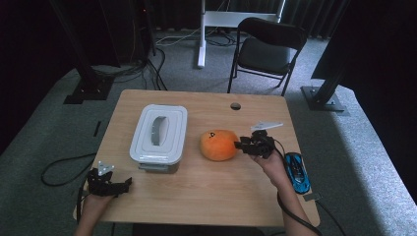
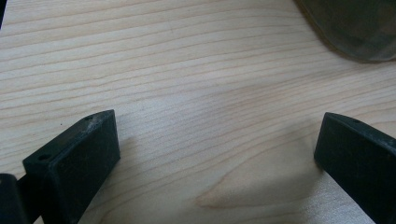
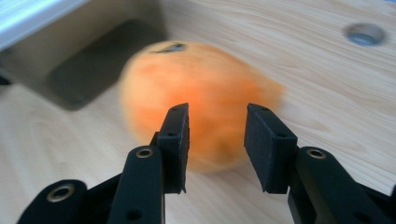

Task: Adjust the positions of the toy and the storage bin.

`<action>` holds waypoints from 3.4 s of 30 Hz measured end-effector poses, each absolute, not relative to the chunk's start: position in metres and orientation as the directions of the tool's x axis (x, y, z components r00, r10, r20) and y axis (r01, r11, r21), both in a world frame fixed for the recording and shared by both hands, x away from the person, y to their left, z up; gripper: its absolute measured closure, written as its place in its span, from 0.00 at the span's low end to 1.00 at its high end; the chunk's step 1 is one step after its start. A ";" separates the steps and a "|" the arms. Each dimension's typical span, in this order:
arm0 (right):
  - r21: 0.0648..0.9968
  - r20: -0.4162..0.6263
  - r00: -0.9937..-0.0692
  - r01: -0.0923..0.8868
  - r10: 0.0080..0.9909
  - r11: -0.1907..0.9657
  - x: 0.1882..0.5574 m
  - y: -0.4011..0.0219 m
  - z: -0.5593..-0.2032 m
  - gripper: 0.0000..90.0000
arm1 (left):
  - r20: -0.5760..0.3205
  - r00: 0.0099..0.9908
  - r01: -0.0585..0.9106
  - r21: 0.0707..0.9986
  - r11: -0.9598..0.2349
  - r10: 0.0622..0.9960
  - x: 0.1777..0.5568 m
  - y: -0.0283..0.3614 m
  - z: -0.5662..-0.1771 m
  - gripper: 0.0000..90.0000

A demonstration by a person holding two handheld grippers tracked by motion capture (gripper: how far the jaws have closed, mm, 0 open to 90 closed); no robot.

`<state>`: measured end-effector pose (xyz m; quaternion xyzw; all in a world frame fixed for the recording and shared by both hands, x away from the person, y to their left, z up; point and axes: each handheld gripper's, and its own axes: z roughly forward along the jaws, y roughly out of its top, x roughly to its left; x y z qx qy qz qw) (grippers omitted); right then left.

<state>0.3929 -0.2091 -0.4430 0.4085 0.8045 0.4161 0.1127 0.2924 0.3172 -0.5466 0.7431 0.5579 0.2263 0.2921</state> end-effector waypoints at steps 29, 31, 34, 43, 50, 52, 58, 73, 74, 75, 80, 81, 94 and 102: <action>0.688 0.242 -0.727 0.596 0.642 0.415 0.365 -0.174 -0.477 0.91 | 0.012 0.275 0.697 0.686 -0.208 0.961 0.292 0.317 -0.547 0.01; 0.688 0.236 -0.733 0.590 0.638 0.423 0.361 -0.168 -0.479 0.90 | 0.012 0.275 0.697 0.687 -0.208 0.961 0.292 0.317 -0.547 0.01; 0.690 0.243 -0.739 0.587 0.628 0.423 0.355 -0.160 -0.478 0.88 | 0.012 0.275 0.697 0.687 -0.208 0.961 0.292 0.317 -0.547 0.01; 0.706 0.278 -0.770 0.569 0.574 0.421 0.346 -0.144 -0.471 0.72 | 0.012 0.275 0.697 0.687 -0.208 0.961 0.292 0.317 -0.547 0.01; 0.762 0.215 -0.736 0.538 0.642 0.361 0.351 -0.161 -0.449 0.52 | 0.010 0.275 0.697 0.687 -0.206 0.962 0.292 0.317 -0.547 0.01; 0.763 0.190 -0.720 0.536 0.667 0.361 0.358 -0.165 -0.447 0.45 | 0.012 0.276 0.697 0.687 -0.208 0.961 0.292 0.317 -0.547 0.01; 0.744 0.235 -0.648 0.600 0.724 0.295 0.376 -0.168 -0.453 0.42 | 0.012 0.275 0.697 0.687 -0.208 0.961 0.292 0.317 -0.547 0.01; 0.759 0.204 -0.597 0.597 0.776 0.259 0.383 -0.149 -0.475 0.39 | 0.011 0.275 0.697 0.687 -0.207 0.961 0.292 0.317 -0.547 0.01; 0.766 0.185 -0.597 0.585 0.780 0.266 0.381 -0.149 -0.476 0.39 | 0.012 0.275 0.697 0.687 -0.208 0.961 0.292 0.317 -0.547 0.01; 0.773 0.162 -0.591 0.574 0.790 0.271 0.380 -0.148 -0.476 0.38 | 0.012 0.275 0.697 0.686 -0.208 0.961 0.292 0.317 -0.547 0.01; 0.777 0.146 -0.591 0.565 0.793 0.278 0.379 -0.149 -0.482 0.36 | 0.011 0.275 0.697 0.687 -0.207 0.961 0.292 0.317 -0.547 0.01; 0.761 0.184 -0.592 0.591 0.784 0.268 0.381 -0.150 -0.485 0.34 | 0.010 0.275 0.697 0.687 -0.207 0.961 0.292 0.317 -0.547 0.01; 0.740 0.200 -0.610 0.607 0.767 0.290 0.380 -0.143 -0.489 0.48 | 0.010 0.275 0.697 0.687 -0.207 0.961 0.292 0.317 -0.547 0.01; 0.731 0.129 -0.610 0.591 0.782 0.341 0.377 -0.137 -0.478 0.81 | 0.011 0.274 0.697 0.687 -0.207 0.962 0.292 0.317 -0.547 0.01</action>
